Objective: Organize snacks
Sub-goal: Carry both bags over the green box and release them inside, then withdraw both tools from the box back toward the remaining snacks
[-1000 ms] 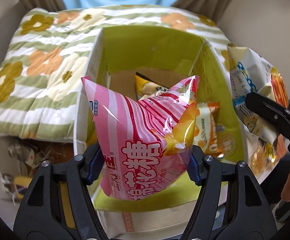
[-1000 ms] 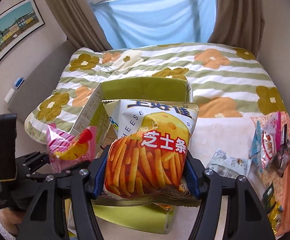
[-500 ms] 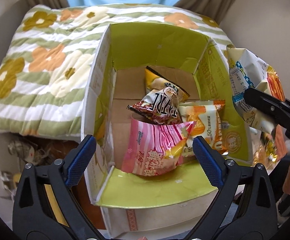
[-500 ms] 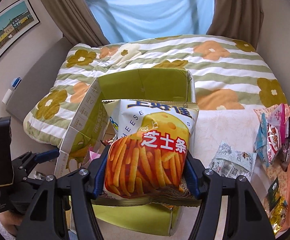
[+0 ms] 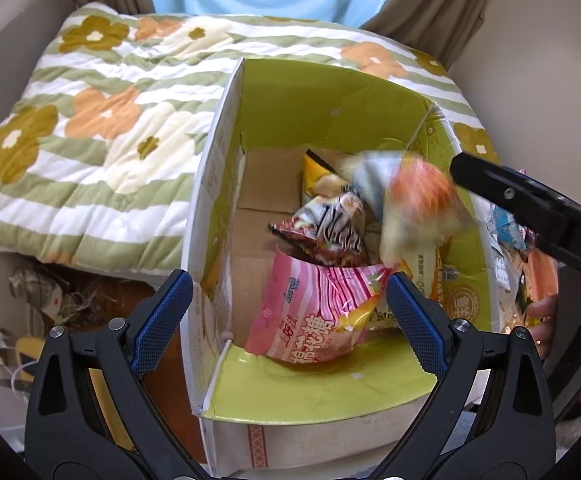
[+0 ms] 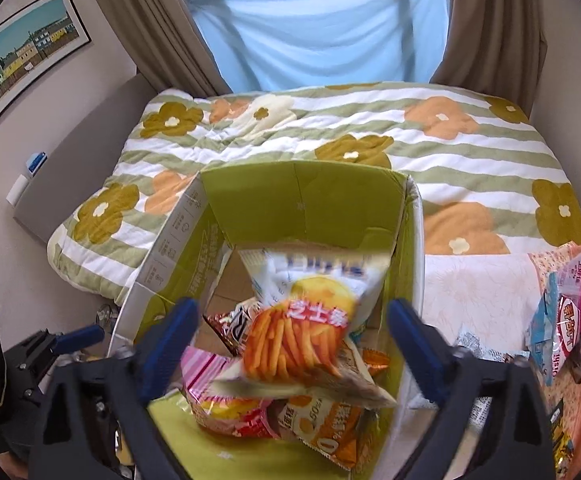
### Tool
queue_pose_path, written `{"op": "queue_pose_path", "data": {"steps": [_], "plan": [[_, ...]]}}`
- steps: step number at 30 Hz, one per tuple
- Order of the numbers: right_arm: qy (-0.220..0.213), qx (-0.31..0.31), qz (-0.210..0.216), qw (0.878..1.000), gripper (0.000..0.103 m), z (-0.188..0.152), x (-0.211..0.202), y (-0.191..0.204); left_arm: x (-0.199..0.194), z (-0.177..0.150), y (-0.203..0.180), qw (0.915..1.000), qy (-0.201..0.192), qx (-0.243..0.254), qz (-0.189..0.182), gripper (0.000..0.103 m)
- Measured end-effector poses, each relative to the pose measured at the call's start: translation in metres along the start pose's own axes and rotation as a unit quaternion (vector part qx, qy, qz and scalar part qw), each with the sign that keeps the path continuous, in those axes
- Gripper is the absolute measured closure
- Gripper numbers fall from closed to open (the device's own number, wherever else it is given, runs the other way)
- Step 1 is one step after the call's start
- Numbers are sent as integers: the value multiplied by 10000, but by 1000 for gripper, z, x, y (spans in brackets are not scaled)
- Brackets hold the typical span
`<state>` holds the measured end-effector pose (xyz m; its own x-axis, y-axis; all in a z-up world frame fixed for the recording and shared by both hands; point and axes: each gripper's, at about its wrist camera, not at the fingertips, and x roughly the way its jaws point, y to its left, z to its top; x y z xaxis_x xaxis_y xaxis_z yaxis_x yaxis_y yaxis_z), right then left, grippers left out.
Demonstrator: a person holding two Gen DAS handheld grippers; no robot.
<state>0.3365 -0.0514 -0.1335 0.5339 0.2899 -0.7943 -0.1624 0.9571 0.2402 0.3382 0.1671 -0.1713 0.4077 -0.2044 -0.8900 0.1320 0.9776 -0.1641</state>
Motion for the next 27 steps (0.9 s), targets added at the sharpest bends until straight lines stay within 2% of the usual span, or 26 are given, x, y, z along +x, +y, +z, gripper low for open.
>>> {"op": "queue_pose_path", "data": {"steps": [2,9,17,27], "plan": [[-94,-37,16,9999,3,-1,-2,2,1,-3,3,10000,26,-20,28,6],[79,15,58,10000,3,-12,-6,4,-3,-9,7,10000,17,-46,-50,6],[-46,81,11,10000,3,-18,-27,11,-17,-12,5,9998,-128,105,-97,6],[-519,233,-336,9978,3,-33,-82,10,-38,-19,-18,9967,-364,612,-401,6]]}}
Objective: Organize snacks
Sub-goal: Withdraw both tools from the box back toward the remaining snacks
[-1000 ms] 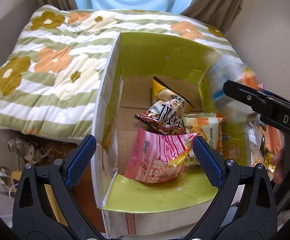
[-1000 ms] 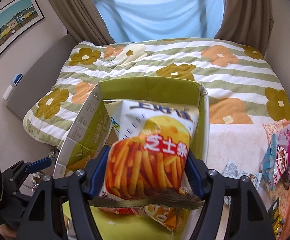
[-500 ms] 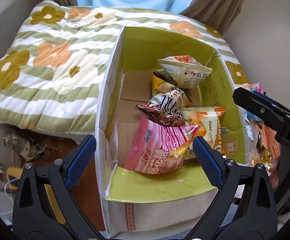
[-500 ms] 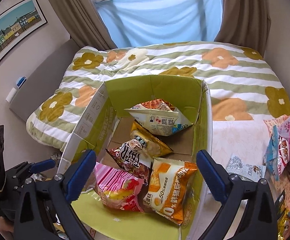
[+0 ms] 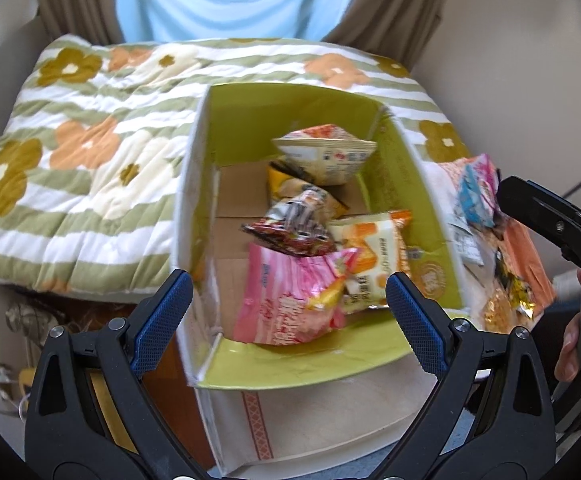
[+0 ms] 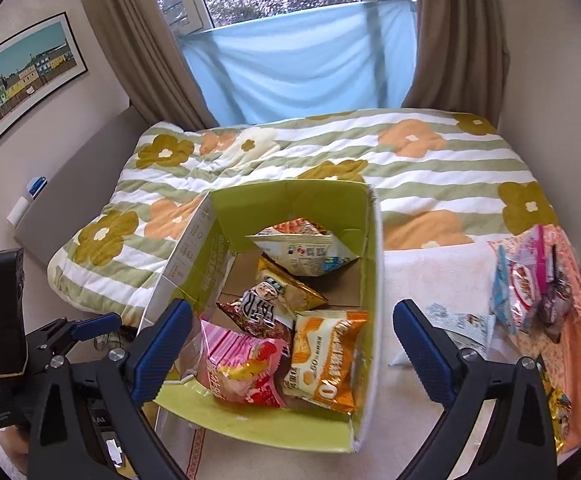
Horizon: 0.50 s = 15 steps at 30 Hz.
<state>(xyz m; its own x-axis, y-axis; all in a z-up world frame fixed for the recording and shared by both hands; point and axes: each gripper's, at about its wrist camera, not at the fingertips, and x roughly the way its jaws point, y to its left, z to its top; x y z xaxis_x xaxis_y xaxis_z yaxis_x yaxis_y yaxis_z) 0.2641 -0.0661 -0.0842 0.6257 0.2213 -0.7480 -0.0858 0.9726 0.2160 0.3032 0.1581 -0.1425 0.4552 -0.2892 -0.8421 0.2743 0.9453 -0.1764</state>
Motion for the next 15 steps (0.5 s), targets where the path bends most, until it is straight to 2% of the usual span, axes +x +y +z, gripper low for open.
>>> {"op": "queue_pose_path", "data": {"steps": [7,12,15], "plan": [[-214,316,-245,9990,3,-12,-47,-37,-9,-7,-50,9994,-98,217,-266,6],[-300,339,-511,9977,3,-20,-79,-83,-10,-16,-98,9991,-124,267,-298,6],[-292,368,-615,9970,3,-29,-99,-119,-2,-27,-140,9992,-25,197,-338,6]]}}
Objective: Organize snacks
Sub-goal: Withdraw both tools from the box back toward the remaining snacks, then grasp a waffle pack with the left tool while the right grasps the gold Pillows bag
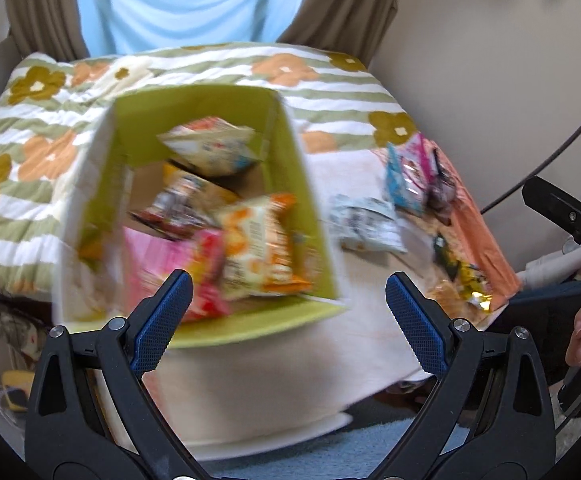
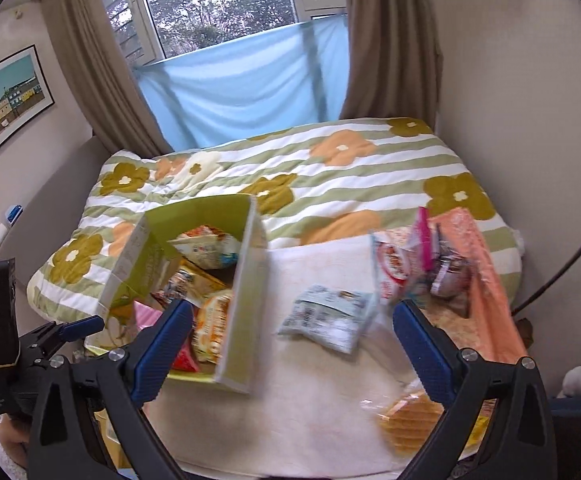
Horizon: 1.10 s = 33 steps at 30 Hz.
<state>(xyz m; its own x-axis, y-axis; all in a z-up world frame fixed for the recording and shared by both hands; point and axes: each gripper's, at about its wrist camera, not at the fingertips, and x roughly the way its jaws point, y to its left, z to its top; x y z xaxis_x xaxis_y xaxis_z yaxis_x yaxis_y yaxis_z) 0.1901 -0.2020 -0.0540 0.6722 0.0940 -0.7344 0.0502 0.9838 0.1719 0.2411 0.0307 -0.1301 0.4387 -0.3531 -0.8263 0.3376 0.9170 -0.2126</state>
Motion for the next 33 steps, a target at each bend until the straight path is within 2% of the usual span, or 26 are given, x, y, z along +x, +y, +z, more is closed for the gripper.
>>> {"op": "queue_pose_path", "data": {"steps": [6,8,15,18,22,27,33], "plan": [[253,88,-271,9993,3,-16,-23,-78,36,-24,-84,9989,398,-236,-38,6],[389,64,-264,9989,3,-23,-28,-105,52,-33,-117,9978,573,-327,-71,6],[784,-110,-46,9968,3,-53,-28,-182,105,-62,-201,9934,981,-529,265,6],[944,-176,19,9954,3,-61,-21,-200,129,-71,-217,9902,1158,-737,273,6],[1044,-241,142,9941,3,-73,-10,-215,160,-75,-230,9871,1306,-798,474,6],[1178,-248,259,9924,9,-83,6,-224,192,-79,-238,9839,1453,-826,625,6],[1381,-230,408,9893,10,-92,28,-233,221,-87,-240,9801,1609,-826,814,6]]}}
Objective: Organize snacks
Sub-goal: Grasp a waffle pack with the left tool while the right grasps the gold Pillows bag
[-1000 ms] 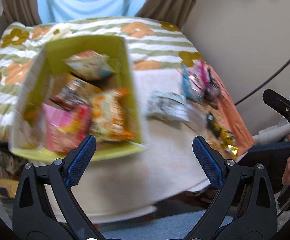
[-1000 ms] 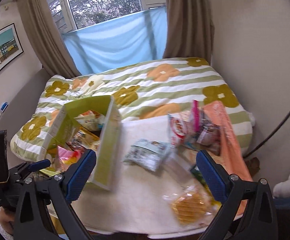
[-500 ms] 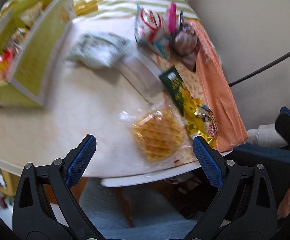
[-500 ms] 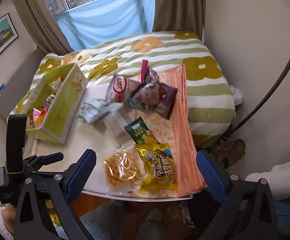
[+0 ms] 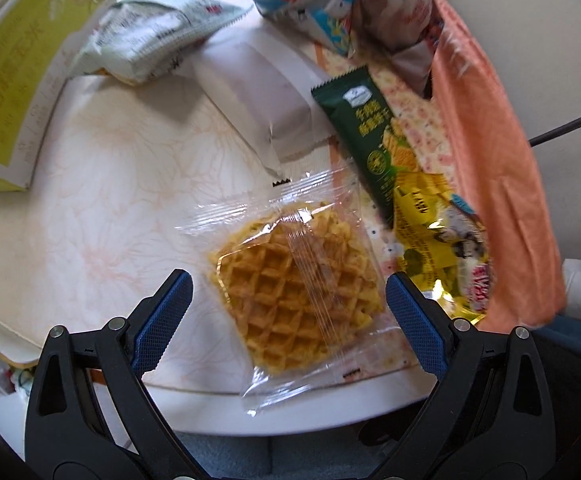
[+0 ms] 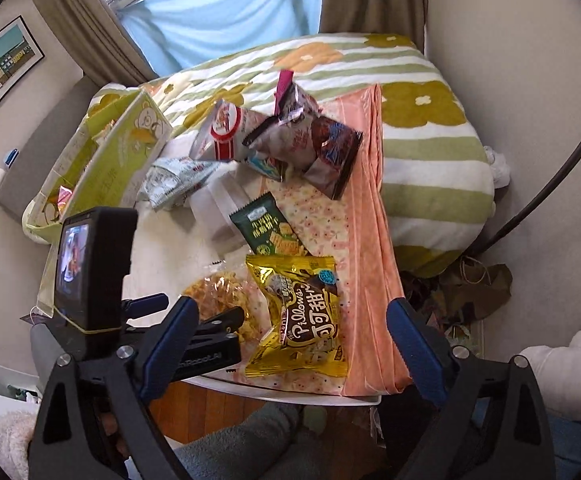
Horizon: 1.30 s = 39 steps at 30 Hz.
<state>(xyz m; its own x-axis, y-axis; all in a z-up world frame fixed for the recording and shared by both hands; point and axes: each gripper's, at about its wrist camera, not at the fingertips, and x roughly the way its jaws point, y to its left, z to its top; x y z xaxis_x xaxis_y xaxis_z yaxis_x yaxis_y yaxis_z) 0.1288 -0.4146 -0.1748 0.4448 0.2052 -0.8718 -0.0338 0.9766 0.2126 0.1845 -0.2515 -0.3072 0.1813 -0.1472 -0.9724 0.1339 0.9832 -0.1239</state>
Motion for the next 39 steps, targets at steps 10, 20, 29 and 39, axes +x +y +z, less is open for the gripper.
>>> {"op": "queue_pose_path", "data": {"steps": [10,20,29,39], "plan": [[330,41,52,9994,16,-1,25,3,17,-4,5,9999,108,85,-9,6],[755,63,108,9971,27,-6,64,10,16,-7,14,9994,95,323,-49,20],[1010,70,-295,9944,27,-7,86,10,10,-10,13,9985,93,523,-95,30],[1099,-57,-718,9913,27,-15,101,13,-1,-14,50,9994,12,303,-172,33]]}}
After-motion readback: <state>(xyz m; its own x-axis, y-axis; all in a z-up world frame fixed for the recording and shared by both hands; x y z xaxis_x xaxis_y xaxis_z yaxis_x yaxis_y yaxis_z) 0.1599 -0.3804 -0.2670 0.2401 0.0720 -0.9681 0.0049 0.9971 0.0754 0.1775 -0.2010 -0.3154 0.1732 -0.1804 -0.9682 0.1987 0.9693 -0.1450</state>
